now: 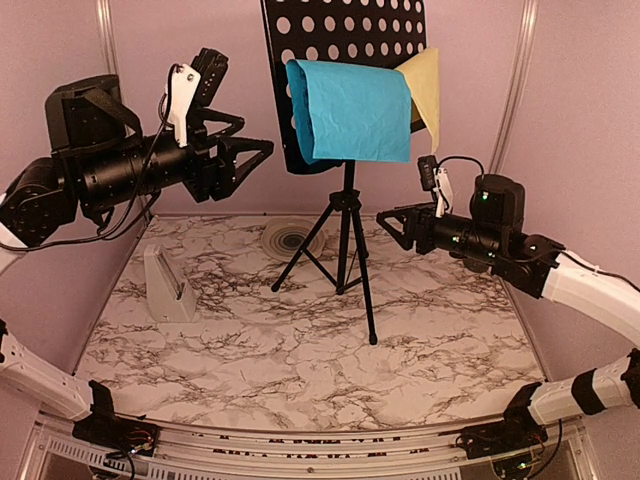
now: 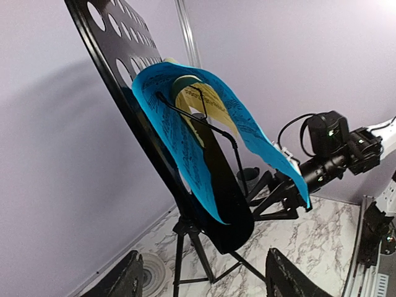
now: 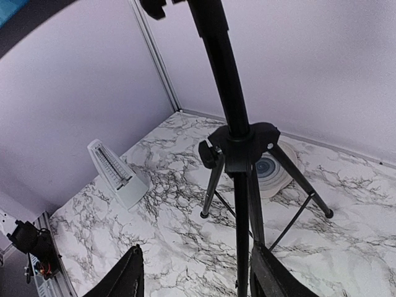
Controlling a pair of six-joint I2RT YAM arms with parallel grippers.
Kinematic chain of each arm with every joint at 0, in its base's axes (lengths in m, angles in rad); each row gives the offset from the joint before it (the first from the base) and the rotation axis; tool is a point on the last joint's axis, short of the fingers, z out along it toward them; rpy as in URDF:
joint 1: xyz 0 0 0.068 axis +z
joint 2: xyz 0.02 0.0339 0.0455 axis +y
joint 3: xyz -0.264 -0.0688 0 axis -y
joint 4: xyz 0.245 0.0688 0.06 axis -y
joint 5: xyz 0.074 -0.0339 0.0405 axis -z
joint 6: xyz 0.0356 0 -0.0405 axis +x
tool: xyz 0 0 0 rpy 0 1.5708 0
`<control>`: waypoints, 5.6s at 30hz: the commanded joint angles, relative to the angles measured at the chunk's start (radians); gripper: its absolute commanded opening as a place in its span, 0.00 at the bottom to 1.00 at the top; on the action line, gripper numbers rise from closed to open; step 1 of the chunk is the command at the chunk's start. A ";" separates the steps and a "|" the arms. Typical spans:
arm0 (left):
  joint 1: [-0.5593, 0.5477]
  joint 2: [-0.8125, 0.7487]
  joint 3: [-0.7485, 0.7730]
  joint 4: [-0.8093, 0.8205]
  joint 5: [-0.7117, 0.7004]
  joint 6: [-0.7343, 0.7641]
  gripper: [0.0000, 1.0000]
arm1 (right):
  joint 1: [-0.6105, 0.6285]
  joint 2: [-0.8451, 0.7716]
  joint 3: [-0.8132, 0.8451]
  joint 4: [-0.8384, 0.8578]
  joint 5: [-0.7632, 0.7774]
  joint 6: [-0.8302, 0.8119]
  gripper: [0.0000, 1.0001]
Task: Pack up the instrument practice props
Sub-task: Adjust the music stand at the center of the board, then hold the sheet music at the music stand.
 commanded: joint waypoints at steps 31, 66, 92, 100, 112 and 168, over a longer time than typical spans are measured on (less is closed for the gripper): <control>-0.019 0.257 0.458 -0.022 -0.179 0.161 0.82 | 0.005 0.200 0.774 -0.078 0.006 -0.083 0.63; -0.064 0.447 0.674 0.143 0.066 0.606 0.69 | 0.005 0.433 0.994 0.204 0.011 -0.001 0.57; -0.066 0.405 0.563 0.358 -0.129 0.578 0.58 | 0.005 0.416 0.954 0.209 -0.026 -0.005 0.57; -0.067 0.429 0.588 0.367 -0.137 0.585 0.42 | 0.005 0.412 0.953 0.202 -0.033 -0.004 0.56; -0.067 0.466 0.628 0.370 -0.143 0.598 0.22 | 0.006 0.395 0.944 0.191 -0.041 -0.004 0.55; -0.074 0.584 0.748 0.438 -0.303 0.641 0.00 | 0.074 0.295 0.784 -0.142 -0.172 0.140 0.49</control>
